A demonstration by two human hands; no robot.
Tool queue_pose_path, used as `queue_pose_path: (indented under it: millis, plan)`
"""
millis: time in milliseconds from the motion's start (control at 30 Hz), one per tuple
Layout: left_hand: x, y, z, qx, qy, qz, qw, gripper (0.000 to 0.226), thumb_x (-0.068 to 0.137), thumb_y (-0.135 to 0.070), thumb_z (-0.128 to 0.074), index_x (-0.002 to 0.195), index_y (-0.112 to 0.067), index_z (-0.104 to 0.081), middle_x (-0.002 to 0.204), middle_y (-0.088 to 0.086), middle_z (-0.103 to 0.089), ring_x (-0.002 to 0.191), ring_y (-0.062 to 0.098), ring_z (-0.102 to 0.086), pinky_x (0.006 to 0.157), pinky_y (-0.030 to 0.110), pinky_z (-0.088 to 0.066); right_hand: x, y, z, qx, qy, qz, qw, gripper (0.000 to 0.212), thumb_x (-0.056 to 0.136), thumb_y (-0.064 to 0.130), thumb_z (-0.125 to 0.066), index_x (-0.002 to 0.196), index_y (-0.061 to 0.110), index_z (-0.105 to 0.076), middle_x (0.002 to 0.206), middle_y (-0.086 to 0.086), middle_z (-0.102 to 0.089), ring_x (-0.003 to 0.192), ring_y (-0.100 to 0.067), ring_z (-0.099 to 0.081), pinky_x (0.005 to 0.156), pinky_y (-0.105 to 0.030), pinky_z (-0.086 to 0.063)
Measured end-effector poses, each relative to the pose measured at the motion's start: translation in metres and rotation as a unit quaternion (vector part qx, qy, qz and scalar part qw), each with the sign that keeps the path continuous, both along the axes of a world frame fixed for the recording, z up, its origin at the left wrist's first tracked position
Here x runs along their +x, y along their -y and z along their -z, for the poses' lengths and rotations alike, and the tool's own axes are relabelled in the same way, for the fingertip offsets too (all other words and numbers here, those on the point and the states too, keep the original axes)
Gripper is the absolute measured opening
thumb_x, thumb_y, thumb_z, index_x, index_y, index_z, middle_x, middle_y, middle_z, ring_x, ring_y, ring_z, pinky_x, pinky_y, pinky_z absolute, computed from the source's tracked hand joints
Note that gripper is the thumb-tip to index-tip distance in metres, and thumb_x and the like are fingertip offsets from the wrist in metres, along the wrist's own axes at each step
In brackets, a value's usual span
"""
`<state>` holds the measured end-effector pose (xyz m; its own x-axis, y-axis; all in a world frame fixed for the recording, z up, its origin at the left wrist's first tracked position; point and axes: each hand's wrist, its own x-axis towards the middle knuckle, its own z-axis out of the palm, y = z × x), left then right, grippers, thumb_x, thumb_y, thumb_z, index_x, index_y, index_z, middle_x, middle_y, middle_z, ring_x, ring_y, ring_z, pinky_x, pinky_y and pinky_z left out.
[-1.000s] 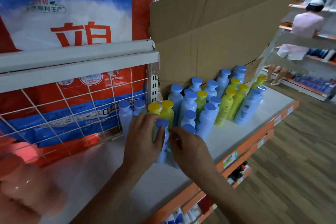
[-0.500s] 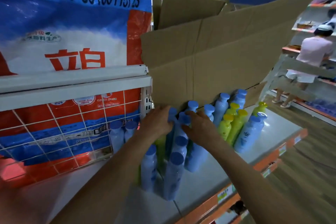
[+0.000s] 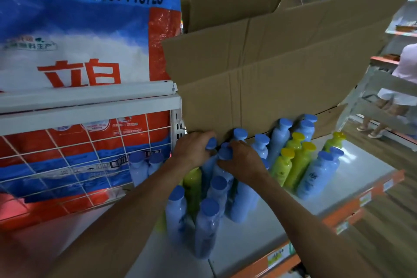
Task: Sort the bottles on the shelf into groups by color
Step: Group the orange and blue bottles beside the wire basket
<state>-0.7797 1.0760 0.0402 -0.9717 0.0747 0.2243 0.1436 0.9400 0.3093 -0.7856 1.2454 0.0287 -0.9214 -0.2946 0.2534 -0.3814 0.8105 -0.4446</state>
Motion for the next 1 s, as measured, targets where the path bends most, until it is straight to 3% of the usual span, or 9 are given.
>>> queue_pose_path:
  millis: [133, 300, 400, 500, 667, 833, 1000]
  plan:
    - [0.007, -0.002, -0.017, 0.037, -0.072, 0.001, 0.997, 0.044, 0.087, -0.035, -0.069, 0.129, -0.031, -0.058, 0.124, 0.000, -0.066, 0.112, 0.026, -0.061, 0.083, 0.031, -0.045, 0.001, -0.004, -0.019, -0.029, -0.020, 0.014, 0.999, 0.035, 0.077, 0.037, -0.071, 0.095, 0.010, -0.060, 0.094, -0.007, -0.065, 0.090, -0.026, -0.063, 0.071, -0.039, -0.050]
    - [0.030, -0.004, -0.041, 0.071, -0.152, 0.004, 0.986, 0.046, 0.088, -0.031, -0.069, 0.133, -0.029, -0.056, 0.126, 0.002, -0.066, 0.111, 0.028, -0.062, 0.089, 0.037, -0.051, 0.010, -0.010, -0.061, -0.098, -0.030, -0.005, 0.995, 0.038, 0.079, 0.038, -0.073, 0.105, 0.013, -0.060, 0.100, -0.004, -0.069, 0.095, -0.023, -0.063, 0.071, -0.030, -0.044]
    - [0.045, -0.006, -0.057, 0.062, -0.187, 0.015, 0.980, 0.047, 0.088, -0.030, -0.068, 0.133, -0.028, -0.056, 0.126, 0.003, -0.065, 0.107, 0.030, -0.064, 0.087, 0.041, -0.052, 0.019, -0.014, -0.080, -0.166, -0.059, -0.042, 0.984, 0.036, 0.078, 0.037, -0.075, 0.101, 0.014, -0.061, 0.092, -0.001, -0.068, 0.086, -0.020, -0.064, 0.070, -0.034, -0.050]
    - [0.061, -0.008, -0.081, 0.061, -0.214, 0.009, 0.975, 0.045, 0.090, -0.035, -0.067, 0.133, -0.028, -0.056, 0.127, 0.001, -0.063, 0.107, 0.027, -0.063, 0.087, 0.041, -0.051, 0.028, -0.015, -0.100, -0.203, -0.070, -0.063, 0.975, 0.026, 0.079, 0.036, -0.073, 0.093, 0.020, -0.058, 0.082, 0.010, -0.064, 0.077, -0.011, -0.062, 0.061, -0.026, -0.048]
    - [0.097, -0.005, -0.120, 0.091, -0.257, -0.010, 0.962, 0.038, 0.091, -0.037, -0.062, 0.128, -0.036, -0.054, 0.121, -0.008, -0.063, 0.102, 0.020, -0.060, 0.083, 0.038, -0.050, 0.051, -0.011, -0.135, -0.272, -0.114, -0.127, 0.947, 0.027, 0.079, 0.038, -0.076, 0.089, 0.020, -0.059, 0.078, 0.008, -0.064, 0.073, -0.005, -0.061, 0.059, -0.020, -0.047]
    - [0.137, 0.018, -0.140, 0.187, -0.290, -0.025, 0.938, 0.035, 0.089, -0.027, -0.064, 0.124, -0.029, -0.058, 0.116, -0.013, -0.064, 0.102, 0.007, -0.061, 0.087, 0.030, -0.051, 0.073, 0.011, -0.154, -0.300, -0.091, -0.188, 0.931, 0.032, 0.073, 0.038, -0.081, 0.092, 0.021, -0.063, 0.081, 0.008, -0.068, 0.077, -0.005, -0.065, 0.069, -0.034, -0.055]
    - [0.190, 0.046, -0.148, 0.229, -0.268, -0.049, 0.935, 0.030, 0.089, -0.030, -0.064, 0.119, -0.027, -0.065, 0.108, -0.015, -0.068, 0.094, 0.002, -0.064, 0.082, 0.031, -0.055, 0.108, 0.046, -0.157, -0.321, -0.038, -0.262, 0.909, 0.031, 0.071, 0.038, -0.083, 0.091, 0.021, -0.066, 0.080, 0.007, -0.070, 0.074, -0.007, -0.066, 0.066, -0.036, -0.054]
